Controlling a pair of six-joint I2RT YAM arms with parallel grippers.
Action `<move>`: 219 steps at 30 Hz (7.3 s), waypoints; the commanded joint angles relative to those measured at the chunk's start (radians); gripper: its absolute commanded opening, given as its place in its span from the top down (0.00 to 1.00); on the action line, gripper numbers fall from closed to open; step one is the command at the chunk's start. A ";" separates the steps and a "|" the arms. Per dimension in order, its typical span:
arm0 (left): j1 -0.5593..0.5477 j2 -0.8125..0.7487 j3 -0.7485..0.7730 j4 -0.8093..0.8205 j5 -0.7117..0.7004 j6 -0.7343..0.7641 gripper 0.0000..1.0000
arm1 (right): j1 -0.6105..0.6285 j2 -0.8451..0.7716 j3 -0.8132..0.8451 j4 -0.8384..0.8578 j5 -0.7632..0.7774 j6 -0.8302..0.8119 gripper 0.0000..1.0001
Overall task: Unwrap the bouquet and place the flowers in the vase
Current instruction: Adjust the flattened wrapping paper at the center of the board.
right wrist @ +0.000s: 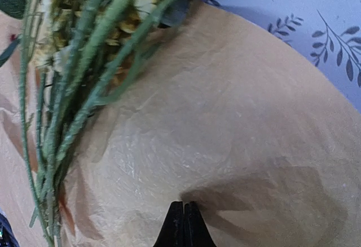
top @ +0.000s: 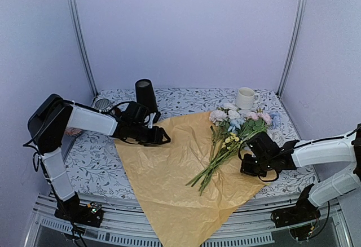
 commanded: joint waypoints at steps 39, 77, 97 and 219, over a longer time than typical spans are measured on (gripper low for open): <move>-0.003 -0.104 -0.134 -0.079 -0.247 0.074 0.37 | 0.013 -0.114 0.081 -0.576 0.155 0.608 0.99; -0.199 -0.168 -0.027 -0.106 -0.256 0.112 0.33 | -0.662 -0.242 -0.042 -0.118 -0.329 -0.219 0.09; -0.229 -0.178 -0.034 -0.091 -0.268 0.076 0.33 | -0.668 -0.465 -0.122 -0.378 -0.212 -0.028 0.14; 0.194 0.114 0.054 -0.064 0.232 0.192 1.00 | -0.667 -0.761 -0.104 -0.569 -0.282 0.080 0.98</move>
